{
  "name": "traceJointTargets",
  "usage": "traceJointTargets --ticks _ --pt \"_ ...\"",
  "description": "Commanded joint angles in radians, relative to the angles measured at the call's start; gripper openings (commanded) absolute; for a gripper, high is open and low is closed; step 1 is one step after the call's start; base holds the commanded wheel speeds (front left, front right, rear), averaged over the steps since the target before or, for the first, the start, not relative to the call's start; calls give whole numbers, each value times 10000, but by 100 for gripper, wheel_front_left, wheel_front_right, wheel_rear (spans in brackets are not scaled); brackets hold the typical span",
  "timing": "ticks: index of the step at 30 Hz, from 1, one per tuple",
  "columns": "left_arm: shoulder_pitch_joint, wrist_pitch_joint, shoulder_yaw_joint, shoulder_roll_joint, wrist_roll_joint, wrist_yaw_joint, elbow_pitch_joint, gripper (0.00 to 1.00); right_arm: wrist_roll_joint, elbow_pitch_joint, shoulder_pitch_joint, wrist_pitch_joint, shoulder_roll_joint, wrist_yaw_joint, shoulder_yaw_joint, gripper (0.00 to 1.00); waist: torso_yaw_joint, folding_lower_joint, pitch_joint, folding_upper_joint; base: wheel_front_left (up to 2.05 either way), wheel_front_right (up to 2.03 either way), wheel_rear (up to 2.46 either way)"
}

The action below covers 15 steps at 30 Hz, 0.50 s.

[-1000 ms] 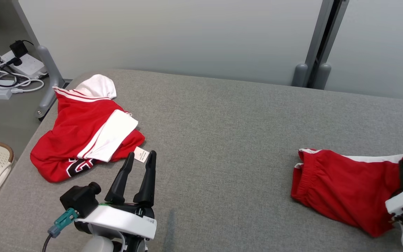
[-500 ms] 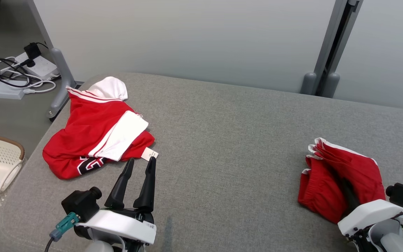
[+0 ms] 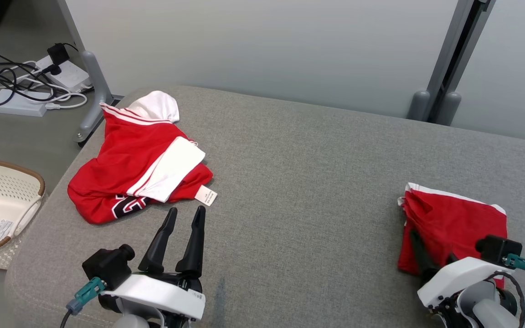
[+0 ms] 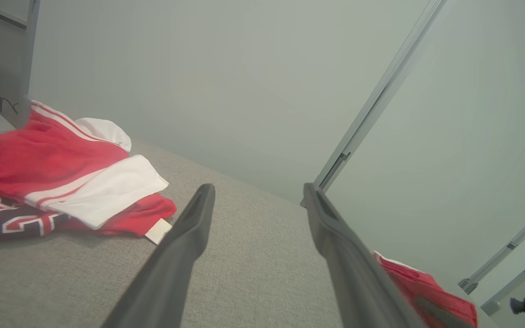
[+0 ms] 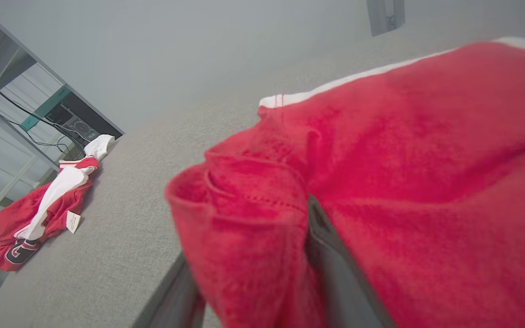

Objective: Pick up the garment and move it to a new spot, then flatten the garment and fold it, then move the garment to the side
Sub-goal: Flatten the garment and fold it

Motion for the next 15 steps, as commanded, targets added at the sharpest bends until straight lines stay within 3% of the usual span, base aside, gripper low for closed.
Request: traceJointTargets --ticks 1,15 --pt "-17 4 28 42 -76 -37 8 100 118 -105 -108 -43 -68 0 122 100 17 0 20 0 0 0 0" --pt "-83 6 29 45 -203 -23 -20 100 453 -443 -208 -45 177 0 1563 100 97 0 113 0 0 0 0"
